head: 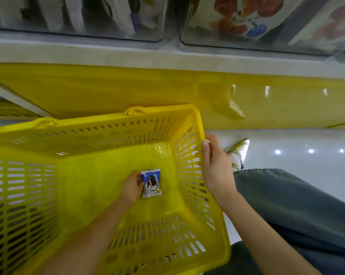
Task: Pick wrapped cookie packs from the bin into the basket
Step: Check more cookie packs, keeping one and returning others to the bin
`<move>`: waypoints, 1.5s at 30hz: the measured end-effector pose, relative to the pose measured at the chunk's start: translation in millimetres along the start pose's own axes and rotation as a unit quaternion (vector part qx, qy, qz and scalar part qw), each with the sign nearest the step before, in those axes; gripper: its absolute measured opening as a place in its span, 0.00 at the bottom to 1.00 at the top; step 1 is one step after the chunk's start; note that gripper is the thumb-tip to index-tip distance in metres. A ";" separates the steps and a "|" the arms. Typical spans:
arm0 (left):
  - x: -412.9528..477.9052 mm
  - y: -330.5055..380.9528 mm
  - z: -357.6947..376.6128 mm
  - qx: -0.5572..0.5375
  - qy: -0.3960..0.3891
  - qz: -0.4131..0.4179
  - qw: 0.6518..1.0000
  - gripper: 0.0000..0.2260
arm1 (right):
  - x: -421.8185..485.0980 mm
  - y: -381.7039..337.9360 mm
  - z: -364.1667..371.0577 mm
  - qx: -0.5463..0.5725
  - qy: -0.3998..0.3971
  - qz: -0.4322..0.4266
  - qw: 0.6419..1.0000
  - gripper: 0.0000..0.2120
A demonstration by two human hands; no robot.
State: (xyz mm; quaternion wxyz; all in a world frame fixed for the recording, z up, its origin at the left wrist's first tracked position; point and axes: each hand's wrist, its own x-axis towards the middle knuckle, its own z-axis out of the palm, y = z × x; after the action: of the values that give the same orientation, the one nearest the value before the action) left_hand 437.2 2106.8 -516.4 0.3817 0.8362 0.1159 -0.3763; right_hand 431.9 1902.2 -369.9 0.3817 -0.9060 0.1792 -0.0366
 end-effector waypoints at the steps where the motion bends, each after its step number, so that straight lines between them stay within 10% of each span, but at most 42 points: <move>1: -1.0 0.0 -2.1 0.006 -0.002 0.005 1.000 0.12 | -0.4 0.2 -0.1 -0.003 0.000 -0.002 1.000 0.13; 6: -19.0 21.0 -33.0 0.139 0.015 0.103 0.985 0.17 | -3.3 -4.4 -0.8 -0.020 -0.004 -0.021 1.000 0.23; 16: -108.1 119.0 -175.2 0.339 0.274 0.361 0.825 0.15 | -5.0 -63.1 -22.6 -0.244 -0.024 -0.194 0.950 0.14; 25: -184.3 158.9 -293.4 0.337 0.437 0.422 0.719 0.18 | 35.7 -241.0 -53.1 -0.112 0.030 -0.446 0.888 0.10; 36: -183.2 165.8 -326.5 0.351 0.404 0.445 0.718 0.20 | 145.3 -375.1 5.3 -0.100 -0.090 -0.294 0.946 0.13; 45: -178.8 162.8 -331.7 0.348 0.407 0.461 0.708 0.20 | 178.5 -404.1 36.7 -0.295 -0.130 -0.244 0.915 0.23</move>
State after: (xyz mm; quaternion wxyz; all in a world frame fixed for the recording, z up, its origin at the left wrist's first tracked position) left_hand 571.6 2253.3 -157.2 0.1056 0.9314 -0.2785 0.2094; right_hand 725.8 2124.5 -123.6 0.0964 -0.9897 -0.0962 0.0434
